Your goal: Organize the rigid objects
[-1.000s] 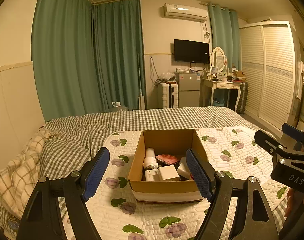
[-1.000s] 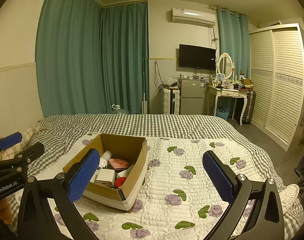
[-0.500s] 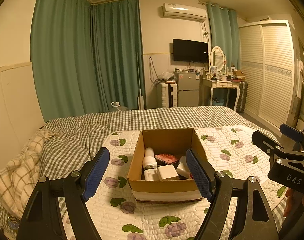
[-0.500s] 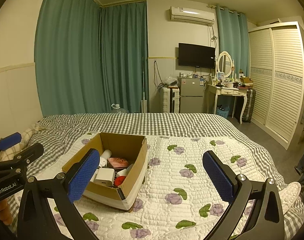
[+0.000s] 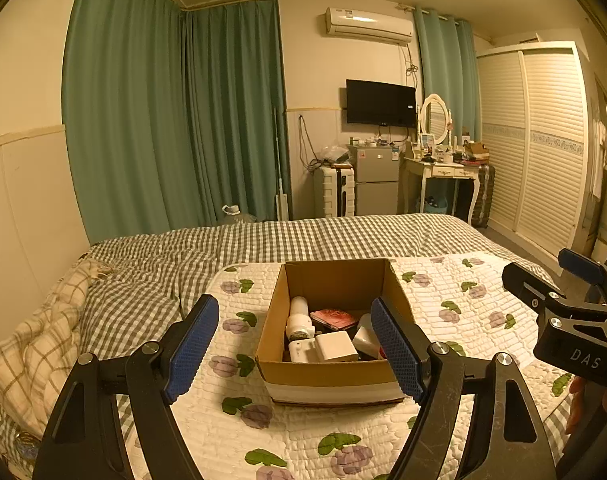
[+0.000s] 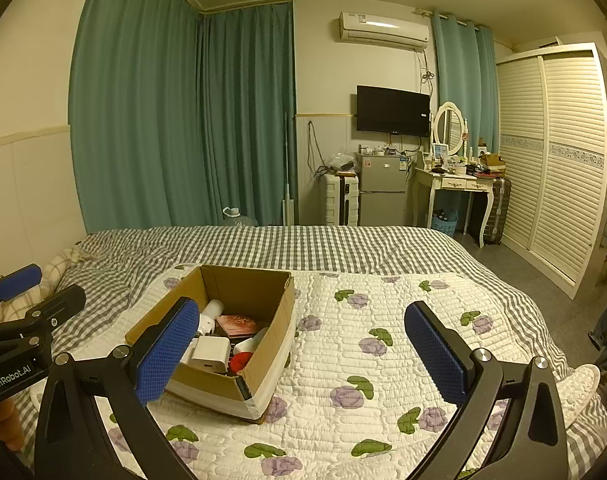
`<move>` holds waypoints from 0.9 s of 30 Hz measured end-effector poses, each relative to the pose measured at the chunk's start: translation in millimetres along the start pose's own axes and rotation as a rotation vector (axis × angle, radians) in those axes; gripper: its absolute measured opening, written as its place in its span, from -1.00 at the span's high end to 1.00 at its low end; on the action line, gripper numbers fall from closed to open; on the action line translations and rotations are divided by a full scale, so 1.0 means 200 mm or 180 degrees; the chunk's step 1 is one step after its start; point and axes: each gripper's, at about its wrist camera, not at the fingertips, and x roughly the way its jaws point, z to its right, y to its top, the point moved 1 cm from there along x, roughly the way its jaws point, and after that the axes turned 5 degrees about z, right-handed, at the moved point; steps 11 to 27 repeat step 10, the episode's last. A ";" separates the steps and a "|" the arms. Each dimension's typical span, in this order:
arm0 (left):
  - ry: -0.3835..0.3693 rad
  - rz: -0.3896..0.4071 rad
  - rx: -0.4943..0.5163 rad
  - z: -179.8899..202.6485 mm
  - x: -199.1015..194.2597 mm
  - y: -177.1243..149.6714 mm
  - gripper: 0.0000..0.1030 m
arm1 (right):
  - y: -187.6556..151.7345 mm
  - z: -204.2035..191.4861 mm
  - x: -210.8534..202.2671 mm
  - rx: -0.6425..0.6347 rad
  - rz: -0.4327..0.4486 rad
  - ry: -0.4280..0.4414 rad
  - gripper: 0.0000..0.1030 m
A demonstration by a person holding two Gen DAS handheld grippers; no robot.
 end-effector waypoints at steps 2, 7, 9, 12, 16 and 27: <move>0.0000 -0.0006 -0.0005 0.00 0.00 0.00 -0.58 | 0.00 0.00 0.00 -0.0012 -0.0003 0.0001 -0.99; -0.0019 -0.0012 -0.0018 -0.01 0.00 0.00 -0.58 | 0.00 -0.01 0.01 -0.0025 -0.0022 0.0004 -0.99; -0.0022 -0.0013 -0.0025 -0.01 0.00 -0.01 -0.58 | 0.00 -0.01 0.01 -0.0028 -0.0026 0.0003 -0.99; -0.0019 -0.0011 -0.0017 -0.01 0.00 -0.01 -0.58 | 0.00 -0.01 0.01 -0.0028 -0.0025 0.0003 -0.99; -0.0019 -0.0011 -0.0017 -0.01 0.00 -0.01 -0.58 | 0.00 -0.01 0.01 -0.0028 -0.0025 0.0003 -0.99; -0.0019 -0.0011 -0.0017 -0.01 0.00 -0.01 -0.58 | 0.00 -0.01 0.01 -0.0028 -0.0025 0.0003 -0.99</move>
